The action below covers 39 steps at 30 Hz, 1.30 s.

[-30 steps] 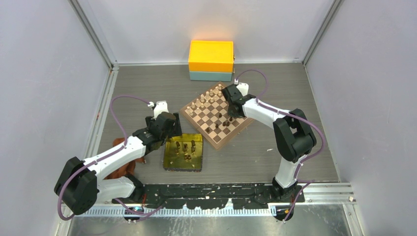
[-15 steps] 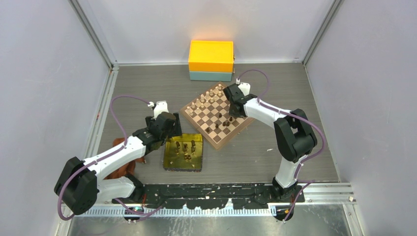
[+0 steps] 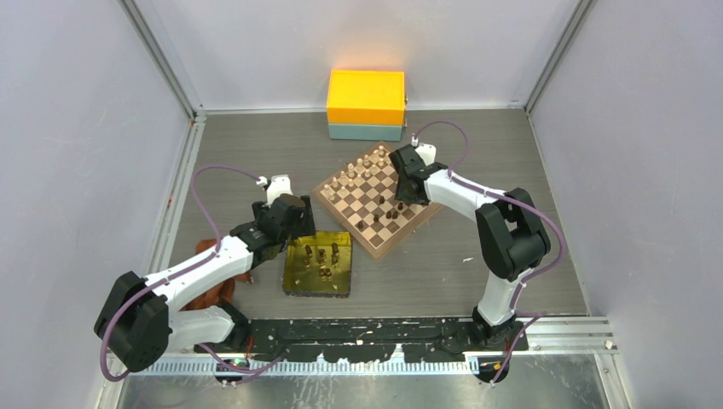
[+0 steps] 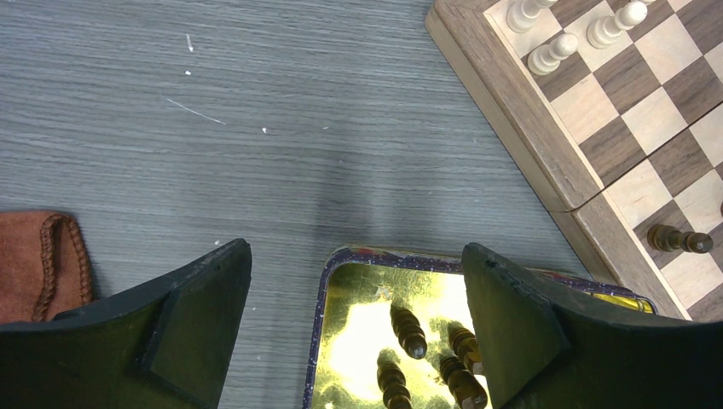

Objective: Set up the chess pieces on the board
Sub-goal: Adjust the chess piece on the chessboard.

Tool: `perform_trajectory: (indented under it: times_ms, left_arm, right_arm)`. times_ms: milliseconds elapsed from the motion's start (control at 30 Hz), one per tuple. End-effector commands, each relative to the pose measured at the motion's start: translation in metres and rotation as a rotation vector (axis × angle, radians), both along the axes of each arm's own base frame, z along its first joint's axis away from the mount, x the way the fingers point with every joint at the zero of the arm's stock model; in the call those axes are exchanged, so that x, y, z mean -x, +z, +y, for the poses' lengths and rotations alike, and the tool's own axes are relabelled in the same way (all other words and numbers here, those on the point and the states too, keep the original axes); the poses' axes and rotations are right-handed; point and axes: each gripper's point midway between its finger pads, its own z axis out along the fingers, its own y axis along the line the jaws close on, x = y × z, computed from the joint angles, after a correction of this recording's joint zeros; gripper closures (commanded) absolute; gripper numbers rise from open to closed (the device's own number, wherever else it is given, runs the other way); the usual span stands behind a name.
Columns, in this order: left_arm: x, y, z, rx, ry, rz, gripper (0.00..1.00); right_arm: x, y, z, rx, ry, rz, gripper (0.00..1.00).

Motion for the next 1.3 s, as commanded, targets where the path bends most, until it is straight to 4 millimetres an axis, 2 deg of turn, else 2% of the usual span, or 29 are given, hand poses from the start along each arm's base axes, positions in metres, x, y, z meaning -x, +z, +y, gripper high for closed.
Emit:
perform_trajectory:
  times_ms: [0, 567, 833, 1000, 1267]
  left_arm:
    - [-0.008, 0.012, -0.005, 0.033, 0.012, -0.046, 0.06]
    - [-0.006, 0.01, -0.004, 0.039, 0.016, -0.046, 0.06]
    - [-0.005, 0.009, -0.005, 0.047, 0.014, -0.043, 0.06]
    - [-0.005, 0.009, -0.005, 0.051, 0.011, -0.044, 0.06]
    - [-0.005, 0.01, -0.006, 0.056, 0.011, -0.046, 0.07]
  right_arm:
    - [-0.005, 0.023, 0.002, -0.032, -0.005, -0.056, 0.5]
    - [-0.008, 0.07, 0.005, -0.053, 0.019, -0.141, 0.53]
    - [0.009, 0.072, 0.024, -0.059, 0.086, -0.135, 0.6]
    - [0.02, 0.071, 0.037, -0.056, 0.123, -0.127, 0.61]
    - [0.03, 0.062, 0.056, -0.045, 0.172, -0.105, 0.65]
